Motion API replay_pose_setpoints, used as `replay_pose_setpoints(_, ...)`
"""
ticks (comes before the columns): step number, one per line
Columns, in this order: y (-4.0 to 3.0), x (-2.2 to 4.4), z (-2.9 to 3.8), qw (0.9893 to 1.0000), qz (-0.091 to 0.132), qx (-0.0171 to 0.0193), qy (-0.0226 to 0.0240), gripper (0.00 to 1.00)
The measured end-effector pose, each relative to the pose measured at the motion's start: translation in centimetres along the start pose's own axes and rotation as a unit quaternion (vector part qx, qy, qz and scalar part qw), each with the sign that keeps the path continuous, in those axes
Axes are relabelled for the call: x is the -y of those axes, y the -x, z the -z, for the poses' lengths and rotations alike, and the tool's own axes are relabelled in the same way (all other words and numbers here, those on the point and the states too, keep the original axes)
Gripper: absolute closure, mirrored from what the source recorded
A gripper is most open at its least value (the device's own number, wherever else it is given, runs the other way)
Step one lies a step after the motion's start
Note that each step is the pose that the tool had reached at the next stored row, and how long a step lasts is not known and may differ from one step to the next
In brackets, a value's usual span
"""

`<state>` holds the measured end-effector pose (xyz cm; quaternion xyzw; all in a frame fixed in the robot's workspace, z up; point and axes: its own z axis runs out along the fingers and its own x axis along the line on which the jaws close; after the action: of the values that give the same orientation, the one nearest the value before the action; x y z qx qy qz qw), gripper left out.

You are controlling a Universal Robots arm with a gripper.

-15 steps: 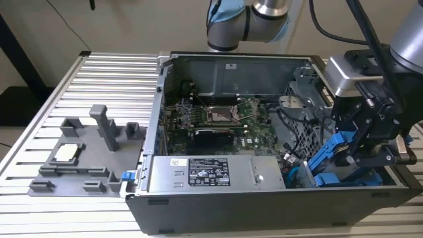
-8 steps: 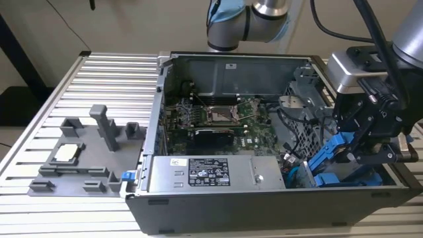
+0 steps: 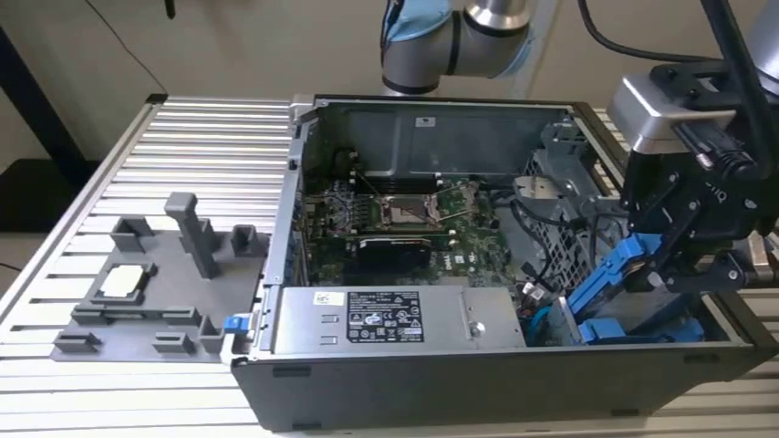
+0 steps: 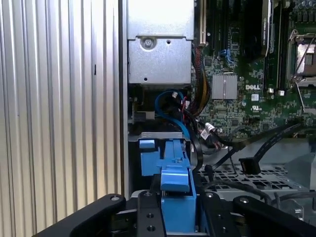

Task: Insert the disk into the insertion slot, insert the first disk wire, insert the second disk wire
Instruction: 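Insert the disk into the insertion slot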

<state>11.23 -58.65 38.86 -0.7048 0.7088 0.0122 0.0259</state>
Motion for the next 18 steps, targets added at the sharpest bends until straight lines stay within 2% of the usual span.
replay_pose_setpoints(1, 0.0, -0.09, 0.02, 1.0, 0.0, 0.0025, -0.0016, 0.67)
replay_pose_setpoints(2, 0.01, -0.27, 0.03, 1.0, 0.0, 0.0042, -0.0055, 0.67)
replay_pose_setpoints(3, 0.0, -0.52, 0.01, 0.9999, 0.0, 0.0048, -0.0105, 0.67)
replay_pose_setpoints(4, 0.0, -0.63, -0.03, 0.9999, 0.001, 0.0048, -0.0127, 0.67)
replay_pose_setpoints(8, -0.02, -0.77, -0.66, 0.9999, 0.001, 0.0048, -0.0142, 0.67)
replay_pose_setpoints(15, -0.02, -0.78, -0.72, 0.9999, 0.001, 0.0048, -0.0143, 0.65)
replay_pose_setpoints(16, -0.02, -0.78, -0.58, 0.9999, 0.001, 0.0046, -0.0143, 0.65)
replay_pose_setpoints(17, 0.0, -0.77, -0.26, 0.9999, 0.001, 0.0047, -0.0143, 0.59)
replay_pose_setpoints(18, 0.02, -0.77, 0.19, 0.9999, 0.001, 0.0048, -0.0143, 0.59)
